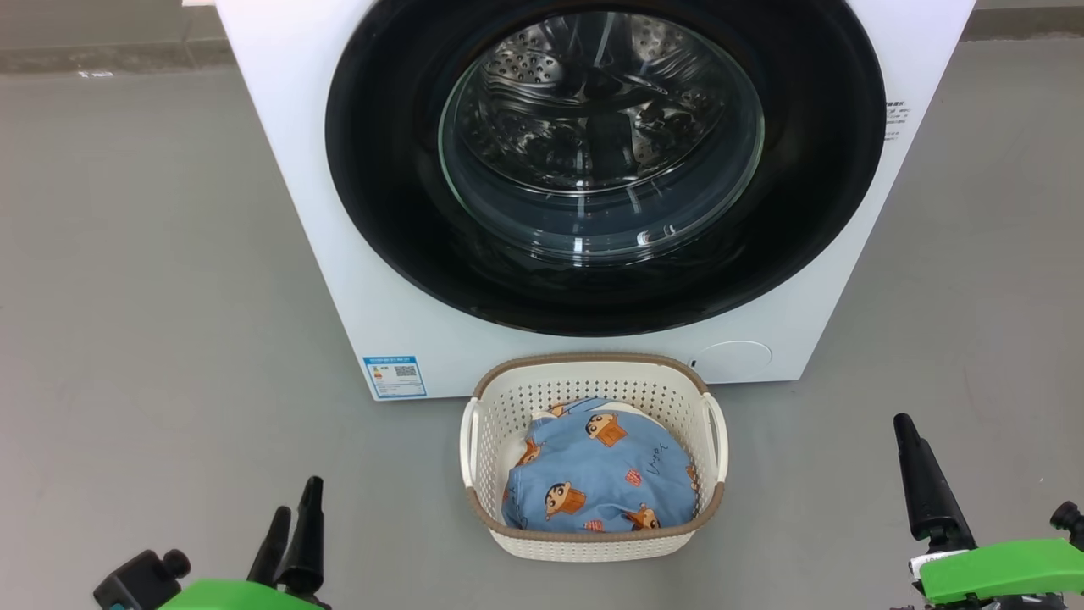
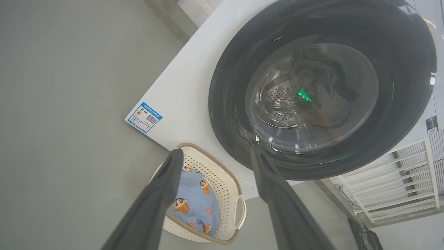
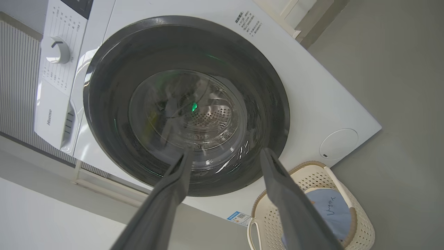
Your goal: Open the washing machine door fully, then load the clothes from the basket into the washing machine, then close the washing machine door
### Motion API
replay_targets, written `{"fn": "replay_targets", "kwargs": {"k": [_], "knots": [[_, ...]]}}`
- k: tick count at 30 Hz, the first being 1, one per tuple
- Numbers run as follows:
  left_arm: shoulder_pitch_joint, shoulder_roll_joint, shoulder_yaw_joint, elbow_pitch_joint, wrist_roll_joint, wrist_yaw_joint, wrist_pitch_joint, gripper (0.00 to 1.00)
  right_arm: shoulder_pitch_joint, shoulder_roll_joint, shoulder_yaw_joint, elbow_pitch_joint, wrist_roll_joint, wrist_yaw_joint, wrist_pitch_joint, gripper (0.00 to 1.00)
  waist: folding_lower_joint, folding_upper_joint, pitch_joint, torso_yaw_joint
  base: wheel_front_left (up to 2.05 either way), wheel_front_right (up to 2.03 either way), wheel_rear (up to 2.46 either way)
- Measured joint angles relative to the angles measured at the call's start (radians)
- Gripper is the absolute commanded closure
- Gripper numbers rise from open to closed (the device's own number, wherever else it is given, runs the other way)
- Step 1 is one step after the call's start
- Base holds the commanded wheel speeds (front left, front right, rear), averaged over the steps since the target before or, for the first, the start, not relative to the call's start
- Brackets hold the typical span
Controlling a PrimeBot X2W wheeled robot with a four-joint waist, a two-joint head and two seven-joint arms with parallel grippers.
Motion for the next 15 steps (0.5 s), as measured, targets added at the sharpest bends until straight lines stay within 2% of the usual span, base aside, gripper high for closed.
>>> {"fn": "replay_targets", "kwargs": {"k": [15], "knots": [[-0.003,0.003,-0.018,-0.002,0.237,-0.001,-0.043,0.00,0.000,-0.044,0.034,-0.009,-0.234,0.000,-0.040,0.00,0.0000,0.0000,-0.003,0.004,0.00,0.00,0.00]]}}
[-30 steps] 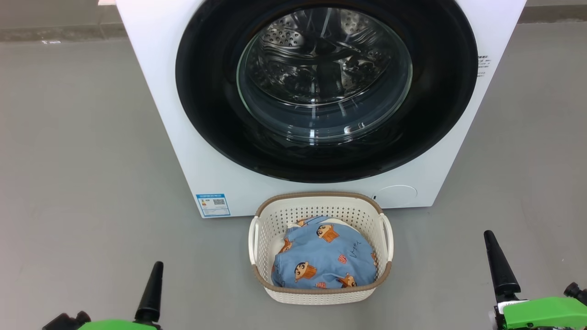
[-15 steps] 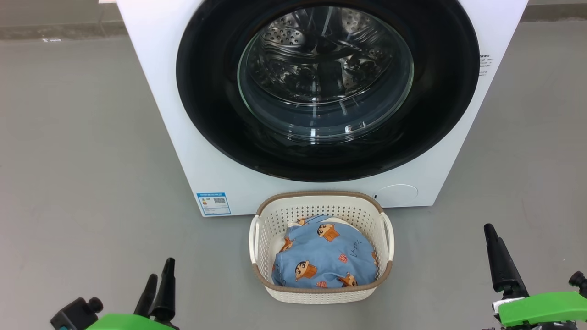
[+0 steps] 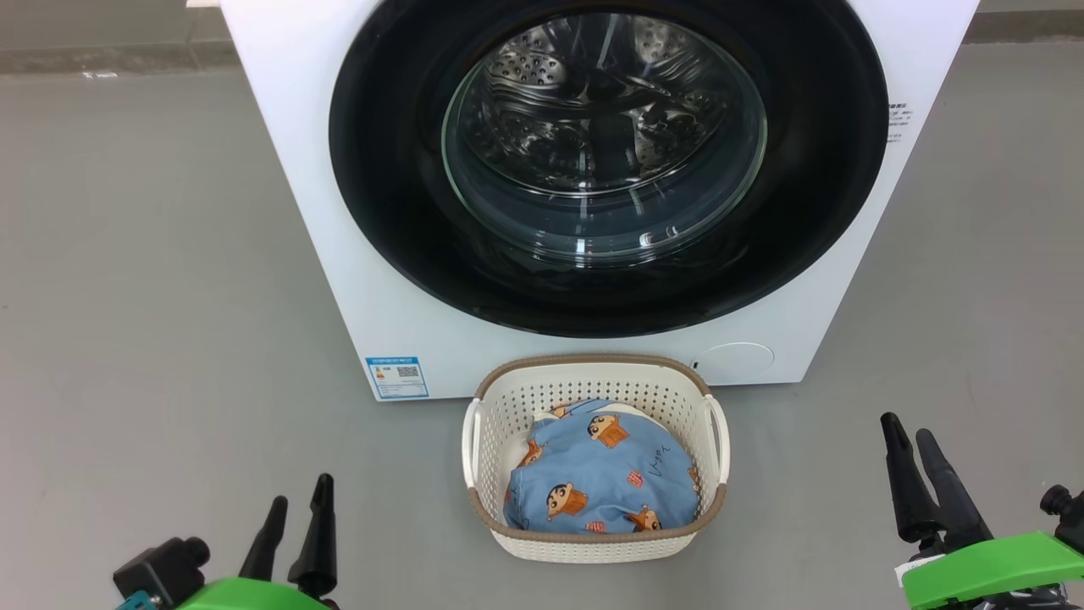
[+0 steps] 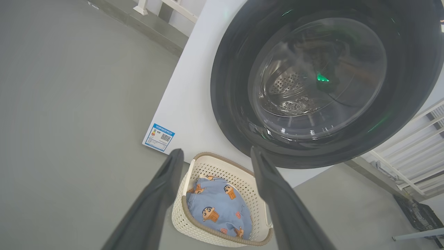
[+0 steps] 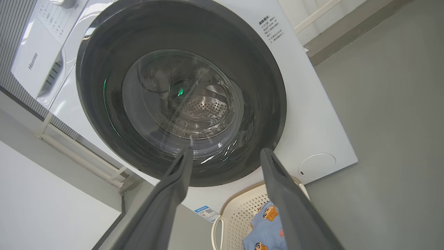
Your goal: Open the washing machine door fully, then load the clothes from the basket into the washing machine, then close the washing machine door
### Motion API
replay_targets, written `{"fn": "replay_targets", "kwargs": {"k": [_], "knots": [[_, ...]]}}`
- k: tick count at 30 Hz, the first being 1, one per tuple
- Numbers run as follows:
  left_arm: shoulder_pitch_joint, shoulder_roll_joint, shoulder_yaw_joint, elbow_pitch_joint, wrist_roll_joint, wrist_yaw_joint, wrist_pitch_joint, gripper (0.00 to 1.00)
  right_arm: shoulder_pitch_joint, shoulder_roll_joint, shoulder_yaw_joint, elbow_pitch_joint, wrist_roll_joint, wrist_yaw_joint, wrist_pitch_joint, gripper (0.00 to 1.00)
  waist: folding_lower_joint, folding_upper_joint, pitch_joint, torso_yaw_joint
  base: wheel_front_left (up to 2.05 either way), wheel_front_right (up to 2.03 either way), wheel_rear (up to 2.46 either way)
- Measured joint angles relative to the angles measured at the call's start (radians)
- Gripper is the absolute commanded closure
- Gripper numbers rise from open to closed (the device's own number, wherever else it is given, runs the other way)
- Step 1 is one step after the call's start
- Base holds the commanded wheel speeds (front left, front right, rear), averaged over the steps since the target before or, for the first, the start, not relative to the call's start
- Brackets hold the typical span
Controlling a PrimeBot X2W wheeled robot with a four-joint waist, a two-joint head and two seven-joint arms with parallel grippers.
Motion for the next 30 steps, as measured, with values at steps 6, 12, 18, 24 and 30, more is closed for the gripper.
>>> {"fn": "replay_targets", "kwargs": {"k": [6,12,18,24,30], "knots": [[0.000,0.002,0.000,0.000,0.099,0.001,-0.016,0.00,0.000,-0.014,0.001,0.000,-0.096,0.000,-0.014,0.00,0.0000,0.0000,-0.003,0.002,0.00,0.00,0.00],[0.000,0.002,-0.001,0.002,0.186,0.002,-0.032,0.00,0.018,-0.017,0.002,-0.003,-0.181,0.000,-0.032,0.00,0.0000,0.0000,-0.006,0.003,0.00,0.00,0.00],[0.000,0.004,-0.003,0.003,0.274,0.002,-0.049,0.00,0.023,-0.029,0.007,0.001,-0.257,0.000,-0.049,0.00,0.0000,0.0000,-0.005,0.002,0.00,0.00,0.00],[0.000,0.018,-0.020,0.003,0.366,0.020,-0.067,0.00,0.023,-0.038,0.013,0.005,-0.331,0.000,-0.070,0.00,0.0000,0.0000,-0.003,0.001,0.00,0.00,0.00],[0.000,0.024,-0.035,0.001,0.439,0.030,-0.084,0.00,0.024,-0.041,0.017,0.011,-0.380,0.000,-0.083,0.00,0.0000,0.0000,-0.003,0.001,0.00,0.00,0.00]]}}
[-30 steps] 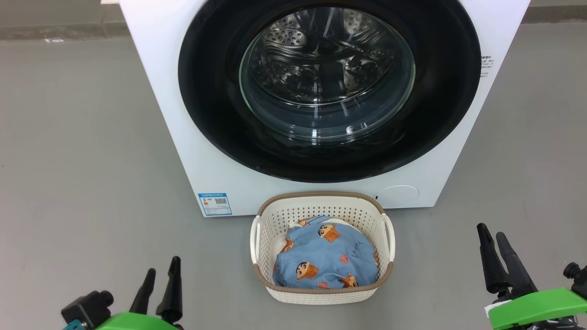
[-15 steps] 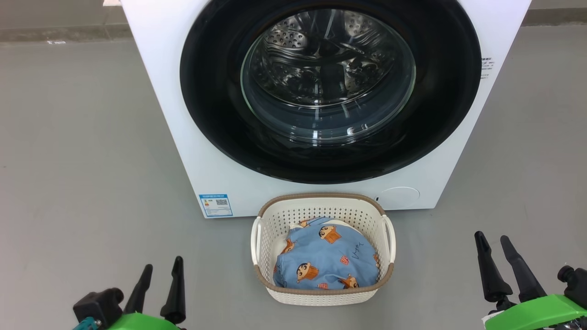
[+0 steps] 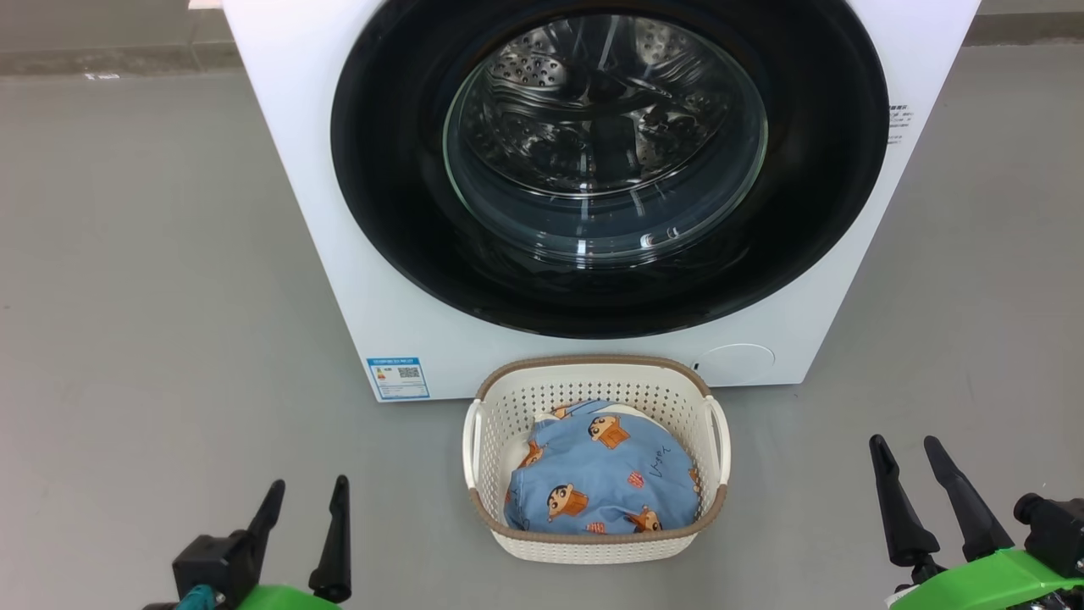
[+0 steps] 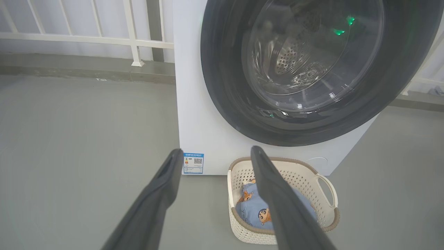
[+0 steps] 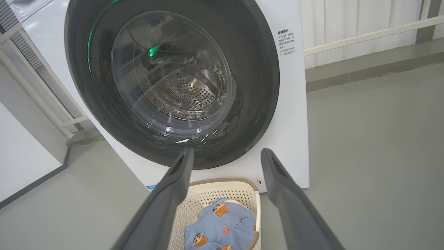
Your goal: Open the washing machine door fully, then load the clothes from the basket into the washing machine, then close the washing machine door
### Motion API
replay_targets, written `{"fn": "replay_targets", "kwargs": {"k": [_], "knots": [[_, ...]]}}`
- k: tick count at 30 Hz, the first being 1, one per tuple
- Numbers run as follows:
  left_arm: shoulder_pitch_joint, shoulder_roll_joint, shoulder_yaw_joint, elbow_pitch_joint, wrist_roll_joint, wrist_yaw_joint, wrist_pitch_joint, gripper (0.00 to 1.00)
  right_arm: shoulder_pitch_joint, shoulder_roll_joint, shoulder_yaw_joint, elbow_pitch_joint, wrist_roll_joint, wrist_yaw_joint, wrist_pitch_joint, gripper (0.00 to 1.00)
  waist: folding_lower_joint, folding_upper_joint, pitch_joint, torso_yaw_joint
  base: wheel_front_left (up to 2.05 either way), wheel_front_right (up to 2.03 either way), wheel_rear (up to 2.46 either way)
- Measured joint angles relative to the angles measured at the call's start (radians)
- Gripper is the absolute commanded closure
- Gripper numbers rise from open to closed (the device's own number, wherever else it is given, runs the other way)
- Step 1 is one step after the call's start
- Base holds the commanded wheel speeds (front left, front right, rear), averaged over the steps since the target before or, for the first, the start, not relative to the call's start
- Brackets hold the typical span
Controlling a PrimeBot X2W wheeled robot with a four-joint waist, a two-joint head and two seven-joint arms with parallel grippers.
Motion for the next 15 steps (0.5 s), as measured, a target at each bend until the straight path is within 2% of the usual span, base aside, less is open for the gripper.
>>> {"fn": "replay_targets", "kwargs": {"k": [5,15], "knots": [[0.000,0.006,-0.004,-0.004,0.059,0.014,-0.017,0.00,0.006,0.004,-0.007,0.022,-0.004,0.000,-0.018,0.00,0.0000,0.0000,0.000,0.003,0.00,0.00,0.00],[0.000,0.011,-0.010,-0.006,0.182,0.025,-0.044,0.00,0.021,-0.011,-0.003,0.049,-0.117,0.000,-0.044,0.00,0.0000,0.0000,0.003,0.006,0.00,0.00,0.00]]}}
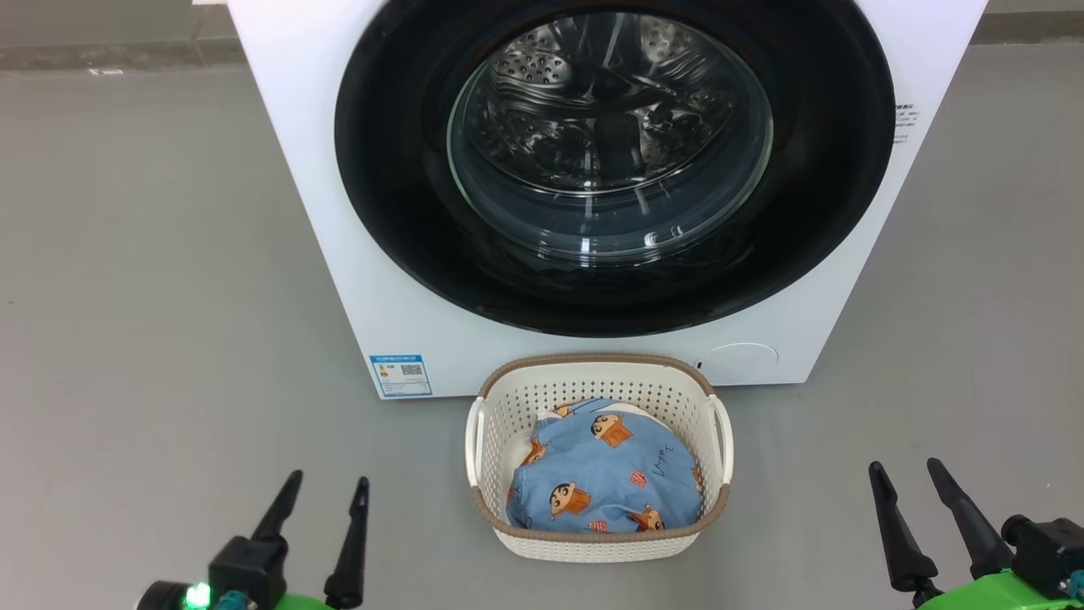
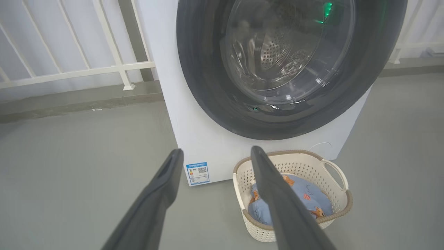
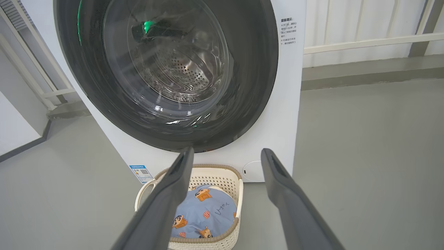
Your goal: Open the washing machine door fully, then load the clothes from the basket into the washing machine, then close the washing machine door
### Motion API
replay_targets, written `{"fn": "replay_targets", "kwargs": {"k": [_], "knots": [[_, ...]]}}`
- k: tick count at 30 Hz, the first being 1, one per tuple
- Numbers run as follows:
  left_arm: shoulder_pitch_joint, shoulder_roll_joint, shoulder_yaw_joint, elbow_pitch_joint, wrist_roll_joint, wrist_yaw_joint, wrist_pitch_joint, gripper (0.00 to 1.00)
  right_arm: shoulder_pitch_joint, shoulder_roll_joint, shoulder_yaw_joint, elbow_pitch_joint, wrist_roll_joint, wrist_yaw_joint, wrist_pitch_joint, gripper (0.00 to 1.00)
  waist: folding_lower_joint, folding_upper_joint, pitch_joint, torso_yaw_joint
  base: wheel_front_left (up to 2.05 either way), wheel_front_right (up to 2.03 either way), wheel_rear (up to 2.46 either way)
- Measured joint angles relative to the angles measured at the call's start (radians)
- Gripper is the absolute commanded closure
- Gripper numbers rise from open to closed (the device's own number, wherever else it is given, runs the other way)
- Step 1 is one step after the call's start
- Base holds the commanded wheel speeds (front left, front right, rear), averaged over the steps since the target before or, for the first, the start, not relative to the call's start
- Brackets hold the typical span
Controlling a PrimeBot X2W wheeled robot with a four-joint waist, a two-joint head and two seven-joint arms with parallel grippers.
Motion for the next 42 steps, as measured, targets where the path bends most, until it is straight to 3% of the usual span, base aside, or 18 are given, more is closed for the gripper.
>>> {"fn": "replay_targets", "kwargs": {"k": [8,42], "knots": [[0.000,0.007,-0.009,-0.002,0.088,0.001,-0.018,0.00,0.000,-0.012,0.002,0.013,-0.070,0.000,-0.018,0.00,0.0000,0.0000,0.003,0.004,0.00,0.00,0.00],[0.000,-0.002,0.015,-0.002,0.087,0.001,-0.021,0.00,0.003,-0.014,0.008,0.015,-0.082,0.000,-0.018,0.00,0.0000,0.0000,-0.004,0.018,0.00,0.04,-0.04]]}}
